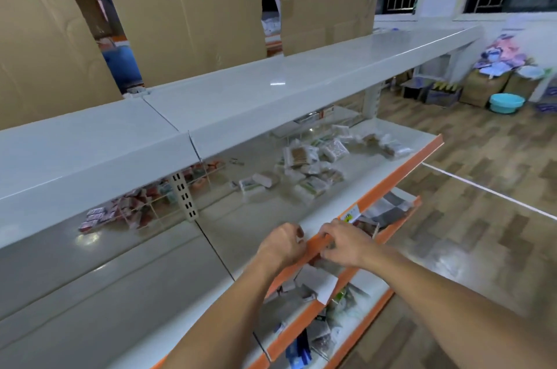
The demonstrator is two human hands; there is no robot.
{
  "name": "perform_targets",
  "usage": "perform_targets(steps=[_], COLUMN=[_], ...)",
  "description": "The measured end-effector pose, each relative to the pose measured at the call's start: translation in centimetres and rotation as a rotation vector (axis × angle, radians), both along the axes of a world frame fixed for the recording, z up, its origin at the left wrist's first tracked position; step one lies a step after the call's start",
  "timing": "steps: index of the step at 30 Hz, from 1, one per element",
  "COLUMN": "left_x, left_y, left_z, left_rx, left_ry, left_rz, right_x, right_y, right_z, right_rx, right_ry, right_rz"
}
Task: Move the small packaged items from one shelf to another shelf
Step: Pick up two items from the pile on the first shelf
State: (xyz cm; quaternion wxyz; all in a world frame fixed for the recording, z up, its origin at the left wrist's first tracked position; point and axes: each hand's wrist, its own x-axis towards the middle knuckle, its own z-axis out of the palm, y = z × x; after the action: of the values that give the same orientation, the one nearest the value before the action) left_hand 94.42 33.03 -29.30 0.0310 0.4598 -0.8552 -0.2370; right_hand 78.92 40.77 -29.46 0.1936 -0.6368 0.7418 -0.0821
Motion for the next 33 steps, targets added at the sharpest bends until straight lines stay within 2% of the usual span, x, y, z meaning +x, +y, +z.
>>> perform_targets(steps=[7, 12, 16, 21, 27, 33], left_x=[-6.0, -8.6, -10.0, -11.4, -12.1, -14.1], left_y=[-5.1, -8.5, -10.7, -11.5, -12.1, -11.8], left_z=[-2.2, -3.4, -4.4, -5.5, -6.7, -7.1], left_rx=[-0.063, -0.037, -0.072, 0.063, 0.076, 0.137], left_ry=[0.060, 0.190, 0.223, 0.260, 0.283, 0.317], left_rz=[0.108, 0.222, 0.321, 0.561, 0.686, 0.786], right_x=[-6.6, -10.4, -12.8, -15.0, -17.4, -18.9], right_y=[-4.3, -8.2, -10.7, -12.9, -15.4, -16.4], right_z=[-1.3, -1.5, -2.0, -3.0, -4.4, -5.8], right_rx=[0.003, -0.043, -0.104, -0.102, -0.243, -0.367], right_ry=[0.005, 0.042, 0.061, 0.122, 0.228, 0.186], right_rz=[-0.054, -0.076, -0.074, -0.003, 0.191, 0.241])
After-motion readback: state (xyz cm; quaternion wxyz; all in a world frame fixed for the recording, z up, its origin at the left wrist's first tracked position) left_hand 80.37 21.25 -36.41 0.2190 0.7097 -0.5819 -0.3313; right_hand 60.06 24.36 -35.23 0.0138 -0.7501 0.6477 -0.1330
